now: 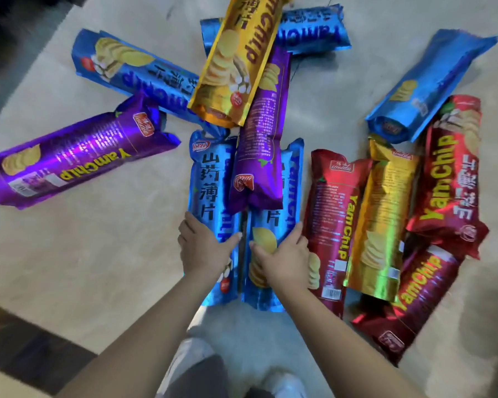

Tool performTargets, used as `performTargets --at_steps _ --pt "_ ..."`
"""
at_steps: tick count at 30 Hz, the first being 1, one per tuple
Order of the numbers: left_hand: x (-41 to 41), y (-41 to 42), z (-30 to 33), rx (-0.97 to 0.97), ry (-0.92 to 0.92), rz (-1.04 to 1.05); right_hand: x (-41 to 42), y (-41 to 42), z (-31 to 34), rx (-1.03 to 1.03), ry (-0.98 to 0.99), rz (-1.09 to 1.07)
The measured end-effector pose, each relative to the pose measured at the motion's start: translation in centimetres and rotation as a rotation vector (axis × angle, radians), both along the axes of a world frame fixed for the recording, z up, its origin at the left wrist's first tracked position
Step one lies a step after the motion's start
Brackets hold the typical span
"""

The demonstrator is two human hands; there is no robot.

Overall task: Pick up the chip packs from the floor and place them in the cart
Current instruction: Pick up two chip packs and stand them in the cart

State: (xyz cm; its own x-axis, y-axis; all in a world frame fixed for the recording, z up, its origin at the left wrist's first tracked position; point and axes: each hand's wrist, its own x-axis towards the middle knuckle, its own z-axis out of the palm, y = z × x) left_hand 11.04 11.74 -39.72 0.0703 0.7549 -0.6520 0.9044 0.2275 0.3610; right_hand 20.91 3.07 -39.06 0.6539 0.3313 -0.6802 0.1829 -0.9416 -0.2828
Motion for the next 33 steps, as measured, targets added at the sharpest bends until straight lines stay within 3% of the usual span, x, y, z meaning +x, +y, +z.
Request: performTargets --at_steps 8,13,18,24,33 --pt "-0.2 -0.1 -2.0 0.128 -0.014 0.142 -0.6 0.5 -1.2 0.048 -0.052 -0.089" --pt "-1.4 -0.3 3.1 0.018 0.014 0.189 -0.4 -1.3 3.9 0.112 -0.035 -0.23" --pt "-3.0 -2.3 13.2 -0.05 0.06 0.189 -1.2 -3.0 13.7 0.119 0.05 -0.407" --pt "-3.8 -2.5 29.8 -0.08 -0.042 0.273 0.0 -4.0 30.1 0.129 0.069 -0.452" --pt "-1.3 0.0 55.4 0.016 -0.233 0.276 2.2 -1.9 56.1 0.31 0.056 -0.291"
